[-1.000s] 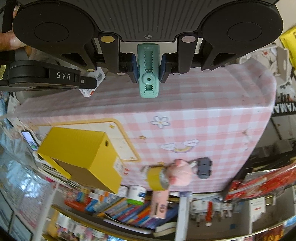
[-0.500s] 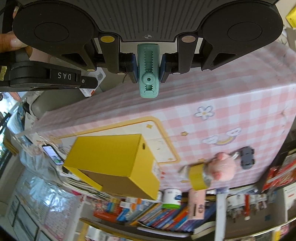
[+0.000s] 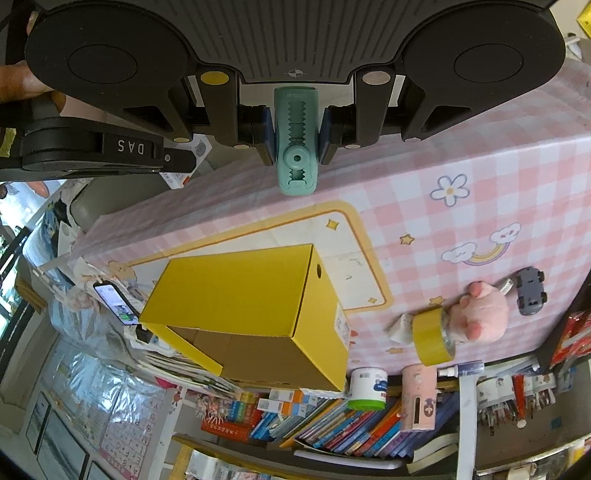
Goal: Organize objects
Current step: 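Carry the mint-green toy and small white box over the yellow box with both grippers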
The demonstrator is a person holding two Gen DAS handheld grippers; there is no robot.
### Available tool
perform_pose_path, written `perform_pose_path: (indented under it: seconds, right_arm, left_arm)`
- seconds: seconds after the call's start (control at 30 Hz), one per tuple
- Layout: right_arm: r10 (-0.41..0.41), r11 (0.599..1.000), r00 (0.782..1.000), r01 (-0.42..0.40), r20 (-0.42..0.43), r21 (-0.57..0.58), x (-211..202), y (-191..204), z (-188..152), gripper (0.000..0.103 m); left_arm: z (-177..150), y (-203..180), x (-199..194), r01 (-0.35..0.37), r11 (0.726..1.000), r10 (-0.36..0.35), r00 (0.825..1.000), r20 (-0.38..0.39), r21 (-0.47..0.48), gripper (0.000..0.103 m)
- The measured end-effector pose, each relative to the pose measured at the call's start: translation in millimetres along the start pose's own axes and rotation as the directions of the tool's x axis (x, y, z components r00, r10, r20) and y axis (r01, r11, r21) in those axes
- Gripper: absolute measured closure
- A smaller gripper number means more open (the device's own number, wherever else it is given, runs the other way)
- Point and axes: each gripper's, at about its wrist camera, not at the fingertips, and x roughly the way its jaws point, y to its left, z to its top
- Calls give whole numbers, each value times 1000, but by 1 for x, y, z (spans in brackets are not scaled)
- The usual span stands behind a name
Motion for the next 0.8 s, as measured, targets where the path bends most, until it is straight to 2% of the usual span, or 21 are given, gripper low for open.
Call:
perform_pose_path:
  seconds: [0.37, 0.57, 0.8]
  right_arm:
    - [-2, 1000, 1000, 2, 8, -6, 10, -25, 29, 89]
    - [8, 1000, 998, -6, 68, -26, 4, -42, 55, 89]
    - [43, 999, 988, -38, 146, -36, -4, -68, 94, 89]
  left_arm:
    - [31, -26, 21, 18, 999, -20, 999, 40, 42, 80]
    - [56, -48, 30, 30, 996, -39, 994, 101, 83, 80]
    - [91, -67, 39, 12, 996, -31, 979, 200, 93, 80]
